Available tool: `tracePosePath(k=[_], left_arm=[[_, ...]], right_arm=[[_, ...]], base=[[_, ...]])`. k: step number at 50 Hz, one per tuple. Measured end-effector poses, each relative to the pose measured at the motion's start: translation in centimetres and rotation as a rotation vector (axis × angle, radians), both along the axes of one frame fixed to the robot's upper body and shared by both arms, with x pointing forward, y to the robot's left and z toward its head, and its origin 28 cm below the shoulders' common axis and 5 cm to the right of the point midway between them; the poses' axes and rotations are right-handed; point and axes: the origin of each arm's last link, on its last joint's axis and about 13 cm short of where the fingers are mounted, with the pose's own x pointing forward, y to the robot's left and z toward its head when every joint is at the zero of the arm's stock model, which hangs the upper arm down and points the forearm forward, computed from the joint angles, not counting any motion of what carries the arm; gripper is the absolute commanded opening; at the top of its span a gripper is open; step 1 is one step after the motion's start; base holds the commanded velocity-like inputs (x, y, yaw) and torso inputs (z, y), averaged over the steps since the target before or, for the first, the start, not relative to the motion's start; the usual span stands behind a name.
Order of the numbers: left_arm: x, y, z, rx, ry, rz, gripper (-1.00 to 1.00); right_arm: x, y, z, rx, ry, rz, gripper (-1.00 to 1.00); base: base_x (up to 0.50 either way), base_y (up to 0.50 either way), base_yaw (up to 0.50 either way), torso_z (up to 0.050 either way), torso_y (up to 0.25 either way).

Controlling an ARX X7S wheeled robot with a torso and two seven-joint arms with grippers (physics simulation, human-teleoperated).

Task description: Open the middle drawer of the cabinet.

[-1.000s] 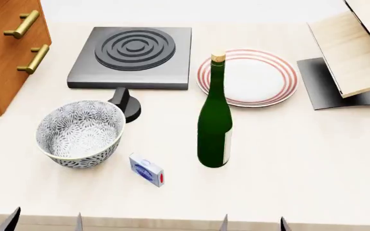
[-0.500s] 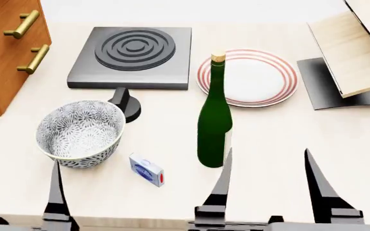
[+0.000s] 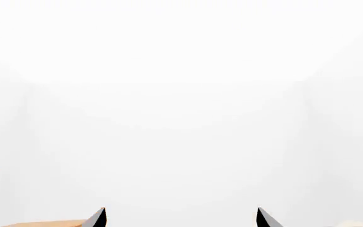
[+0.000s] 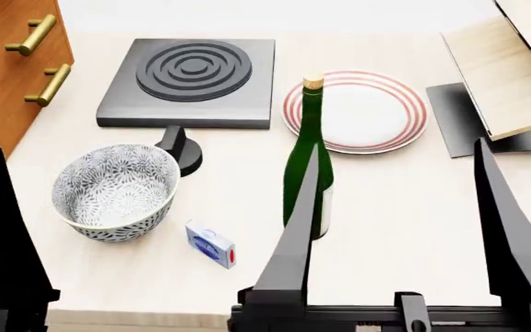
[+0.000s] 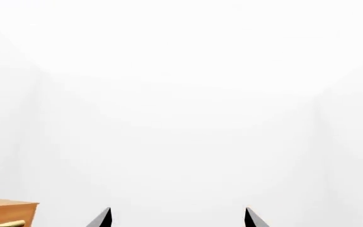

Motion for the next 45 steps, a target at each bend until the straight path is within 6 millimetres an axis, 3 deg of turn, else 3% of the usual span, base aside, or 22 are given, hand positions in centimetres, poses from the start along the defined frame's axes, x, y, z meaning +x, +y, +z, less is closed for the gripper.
tracePosePath(k=[6, 45], left_arm=[[-0.8, 0.1, 0.5, -0.001, -0.005, -0.002, 1.0], [-1.9, 1.2, 0.7, 0.031, 0.002, 0.106, 1.0]], right_arm=[[-0.3, 0.0, 0.4, 0.0, -0.04, -0.005, 1.0], [-0.8, 0.0, 1.0, -0.009, -0.125, -0.018, 1.0]], base=[[0.08, 0.0, 0.0, 0.0, 0.0], [0.5, 0.0, 0.0, 0.0, 0.0]])
